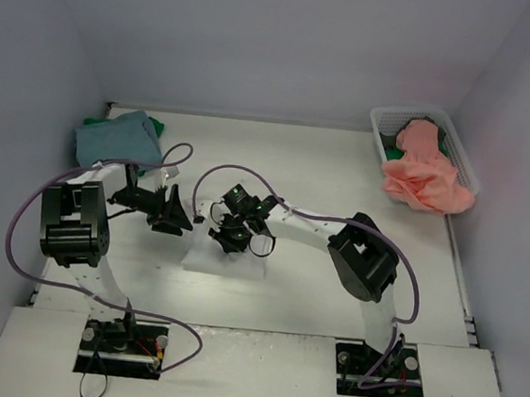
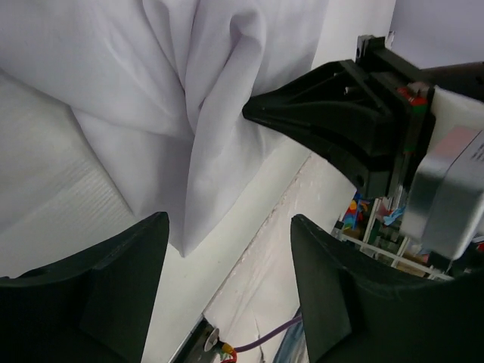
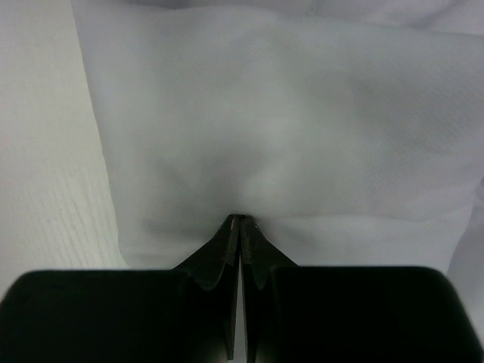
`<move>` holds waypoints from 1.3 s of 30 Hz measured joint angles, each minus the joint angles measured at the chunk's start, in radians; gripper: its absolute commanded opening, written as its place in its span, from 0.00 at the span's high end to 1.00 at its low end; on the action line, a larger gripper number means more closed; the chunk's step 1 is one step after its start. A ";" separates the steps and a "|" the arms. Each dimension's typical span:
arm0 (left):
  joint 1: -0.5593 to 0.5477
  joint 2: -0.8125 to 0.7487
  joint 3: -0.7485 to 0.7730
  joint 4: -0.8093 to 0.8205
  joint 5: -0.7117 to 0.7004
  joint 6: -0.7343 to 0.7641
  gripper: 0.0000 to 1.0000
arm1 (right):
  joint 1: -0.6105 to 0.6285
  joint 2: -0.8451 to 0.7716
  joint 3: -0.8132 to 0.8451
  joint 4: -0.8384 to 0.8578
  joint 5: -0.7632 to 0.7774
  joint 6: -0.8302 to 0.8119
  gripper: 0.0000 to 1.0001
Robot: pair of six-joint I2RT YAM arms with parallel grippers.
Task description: Fold and stack the t-shirts
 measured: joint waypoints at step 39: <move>-0.127 0.166 0.019 0.553 0.003 -0.491 0.36 | -0.168 0.001 0.084 0.051 -0.038 0.026 1.00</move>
